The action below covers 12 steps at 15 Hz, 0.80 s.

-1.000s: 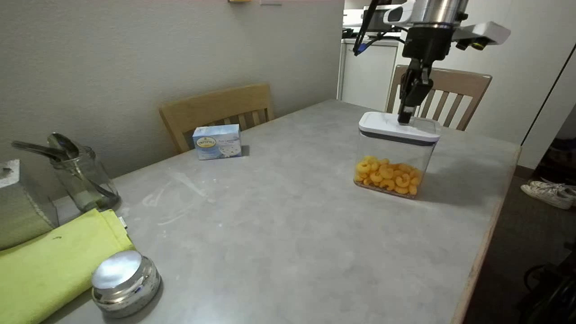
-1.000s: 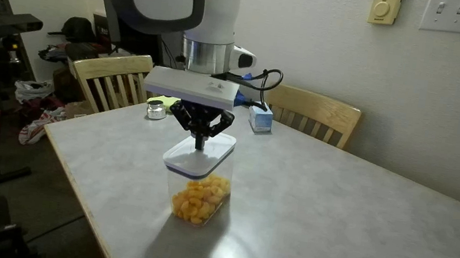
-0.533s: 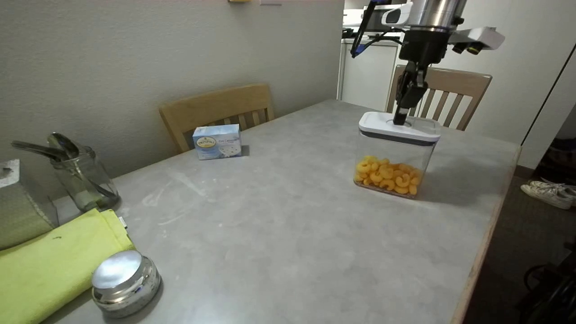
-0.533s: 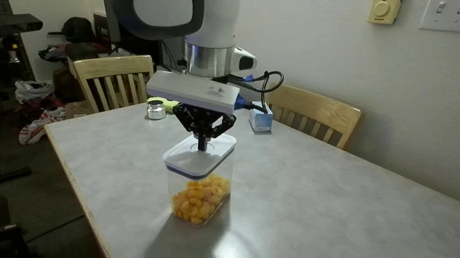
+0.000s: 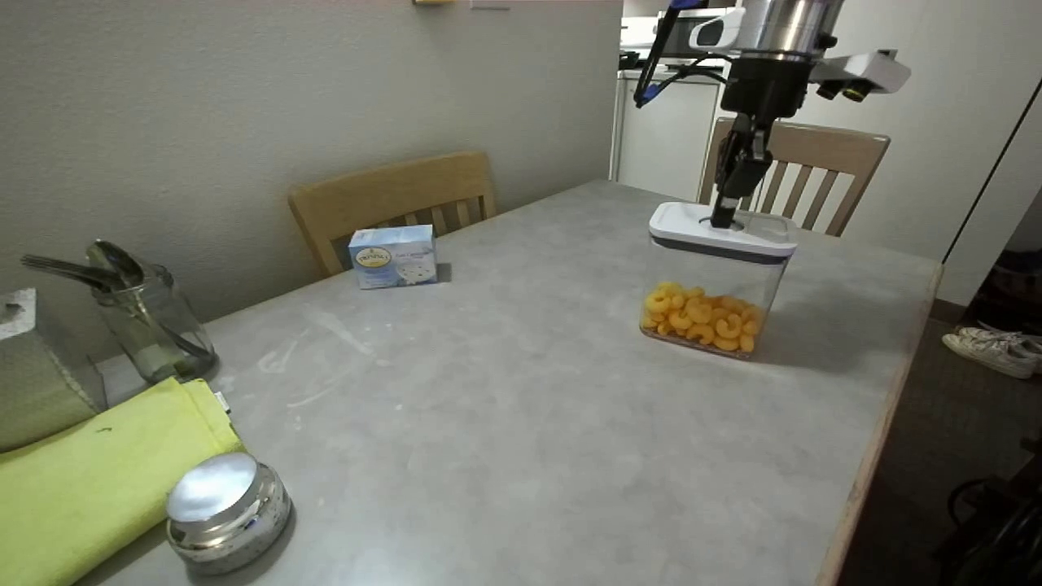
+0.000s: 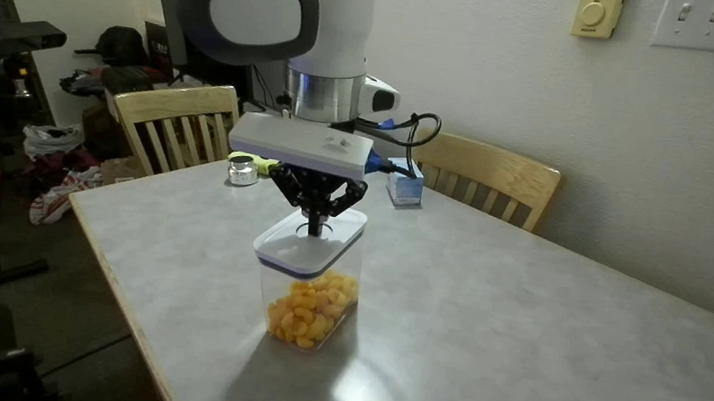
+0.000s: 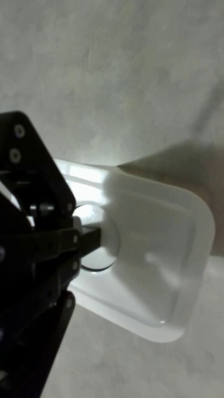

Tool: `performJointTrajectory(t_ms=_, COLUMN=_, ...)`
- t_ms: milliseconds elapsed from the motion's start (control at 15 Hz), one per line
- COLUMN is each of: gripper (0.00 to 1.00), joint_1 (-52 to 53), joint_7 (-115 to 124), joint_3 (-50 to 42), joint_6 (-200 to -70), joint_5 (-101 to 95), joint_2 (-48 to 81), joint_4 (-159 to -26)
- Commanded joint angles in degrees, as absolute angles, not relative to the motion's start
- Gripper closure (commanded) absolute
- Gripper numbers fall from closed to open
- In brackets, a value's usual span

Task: Press down on the lid and open the food container

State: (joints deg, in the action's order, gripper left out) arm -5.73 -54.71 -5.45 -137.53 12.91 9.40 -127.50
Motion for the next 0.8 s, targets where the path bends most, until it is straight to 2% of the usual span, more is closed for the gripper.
performJointTrajectory(t_ms=0, gripper=1.00, joint_1=-7.72, joint_7=-56.32, joint_3=-4.79, joint_6=-140.08, joint_5=12.01, joint_2=15.92, joint_4=-127.76)
performJointTrajectory(t_ms=733, gripper=1.00, joint_1=-8.28, joint_7=-56.20, joint_3=-5.13, joint_6=-137.22, joint_5=11.04, joint_2=18.05, joint_4=-125.64)
